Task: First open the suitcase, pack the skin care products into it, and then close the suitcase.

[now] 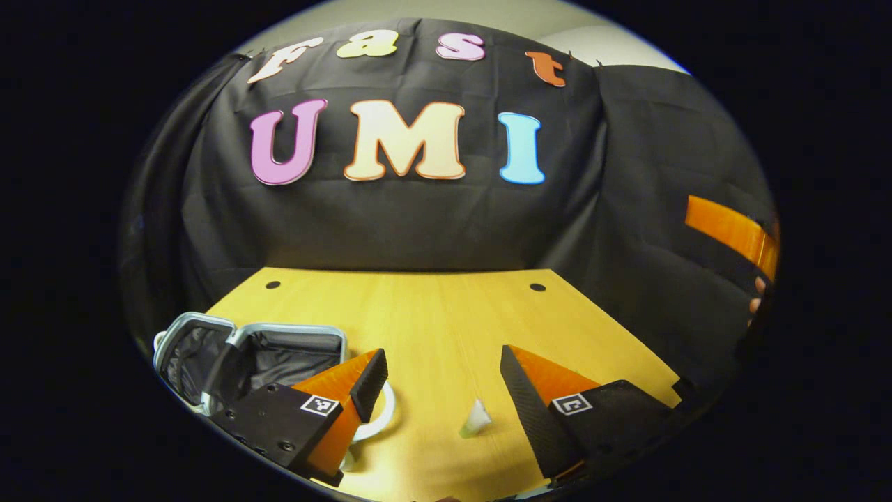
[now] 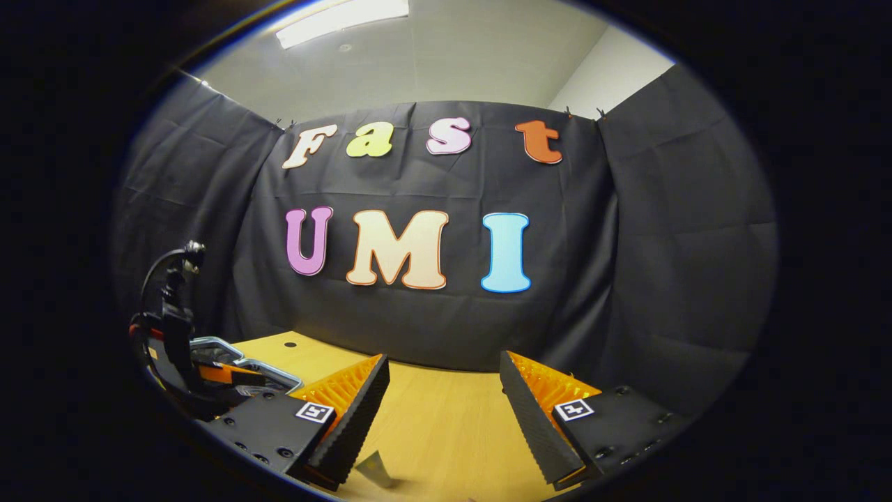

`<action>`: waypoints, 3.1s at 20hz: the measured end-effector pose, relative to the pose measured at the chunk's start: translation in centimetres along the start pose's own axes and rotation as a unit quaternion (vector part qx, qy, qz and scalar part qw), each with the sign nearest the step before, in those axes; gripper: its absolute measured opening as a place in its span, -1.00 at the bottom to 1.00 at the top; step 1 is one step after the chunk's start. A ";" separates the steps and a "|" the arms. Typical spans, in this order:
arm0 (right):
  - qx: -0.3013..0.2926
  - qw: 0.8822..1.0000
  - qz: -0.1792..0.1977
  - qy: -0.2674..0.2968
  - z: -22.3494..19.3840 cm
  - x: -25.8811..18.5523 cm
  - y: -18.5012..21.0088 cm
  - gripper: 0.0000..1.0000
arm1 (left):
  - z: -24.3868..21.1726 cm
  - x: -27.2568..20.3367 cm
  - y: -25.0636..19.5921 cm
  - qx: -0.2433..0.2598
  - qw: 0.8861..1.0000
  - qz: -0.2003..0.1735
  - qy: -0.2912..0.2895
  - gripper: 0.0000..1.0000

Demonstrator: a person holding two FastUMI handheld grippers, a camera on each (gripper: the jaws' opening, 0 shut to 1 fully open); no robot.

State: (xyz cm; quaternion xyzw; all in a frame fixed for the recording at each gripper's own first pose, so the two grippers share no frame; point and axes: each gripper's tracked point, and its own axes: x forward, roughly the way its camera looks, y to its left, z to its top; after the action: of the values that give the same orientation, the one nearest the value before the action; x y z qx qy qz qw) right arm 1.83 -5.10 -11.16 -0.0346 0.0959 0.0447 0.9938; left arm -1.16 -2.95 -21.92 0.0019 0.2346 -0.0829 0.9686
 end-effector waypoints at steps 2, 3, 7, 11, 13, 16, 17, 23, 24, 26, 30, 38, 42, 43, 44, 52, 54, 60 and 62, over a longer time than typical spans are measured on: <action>-0.007 1.000 0.000 0.005 -0.3 -0.3 -0.6 0.96 | -1.7 0.6 -1.0 0.002 1.000 -0.006 0.011 0.89; -0.010 1.000 0.000 0.008 -0.4 -0.4 -1.0 0.96 | -2.5 0.9 -1.4 0.003 1.000 -0.009 0.016 0.89; -0.025 1.000 -0.005 0.015 -0.9 -1.0 -2.0 0.97 | -6.6 2.3 -2.6 -0.004 0.999 -0.018 0.043 0.89; -0.040 0.999 -0.003 0.027 -1.9 -1.4 -2.4 0.97 | -11.3 4.0 -3.2 -0.026 0.996 -0.018 0.085 0.69; -0.042 0.999 -0.005 0.029 -1.9 -1.5 -2.7 0.96 | -13.1 4.7 -3.3 -0.029 0.994 -0.017 0.104 0.51; -0.048 0.998 -0.002 0.033 -2.6 -1.7 -2.7 0.97 | -14.9 5.8 -2.8 -0.027 0.992 -0.010 0.123 0.29; -0.049 0.998 0.003 0.038 -3.1 -1.9 -2.4 0.96 | -15.1 6.0 -2.5 -0.023 0.992 -0.004 0.126 0.17; -0.044 0.996 0.059 0.055 -6.4 -2.5 1.3 0.97 | -13.9 5.7 -2.1 -0.058 0.990 -0.006 0.126 -0.73; -0.041 0.995 0.069 0.058 -7.1 -2.5 2.1 0.97 | -12.5 5.3 -1.9 -0.052 0.992 -0.004 0.112 -0.74; -0.029 0.993 0.088 0.073 -9.4 -2.3 3.6 0.97 | -10.4 4.1 -1.6 -0.036 0.994 -0.001 0.104 -0.75; 0.006 0.988 0.108 0.108 -13.7 -1.8 5.9 1.00 | -7.3 1.1 0.1 -0.031 0.995 0.020 0.098 -0.75; -0.002 0.979 0.141 0.149 -20.6 -1.2 9.6 0.98 | -4.8 -5.1 2.7 -0.025 0.993 0.056 0.099 -0.75; -0.020 0.974 0.147 0.172 -24.7 -0.3 10.5 0.98 | -5.0 -7.8 3.2 -0.027 0.991 0.072 0.107 -0.75; -0.022 0.972 0.147 0.184 -25.8 0.0 10.5 0.98 | -5.2 -8.4 3.4 -0.027 0.990 0.080 0.110 -0.75; -0.021 0.969 0.148 0.196 -26.9 0.2 10.5 0.98 | -5.3 -8.9 3.7 -0.028 0.990 0.084 0.111 -0.75; -0.006 0.954 0.156 0.255 -30.9 -0.5 11.3 -0.07 | -6.3 -10.5 5.3 -0.054 0.984 0.115 0.124 -0.75; -0.020 0.954 0.157 0.256 -30.9 -0.3 11.3 -0.38 | -6.8 -10.5 5.7 -0.053 0.983 0.120 0.132 -0.75; 0.001 0.944 0.175 0.279 -29.2 1.0 12.6 -0.60 | -7.2 -10.8 8.5 -0.054 0.978 0.139 0.147 -0.75; 0.022 0.946 0.177 0.271 -27.0 1.4 13.4 -0.60 | -7.3 -10.8 9.9 -0.053 0.976 0.144 0.154 -0.75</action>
State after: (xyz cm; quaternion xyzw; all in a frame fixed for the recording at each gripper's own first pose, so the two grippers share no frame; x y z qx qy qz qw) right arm -3.11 6.28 -38.71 -0.0059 0.3670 0.2064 0.9070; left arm -12.31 8.87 -23.91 -0.0032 0.3819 0.0714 0.9214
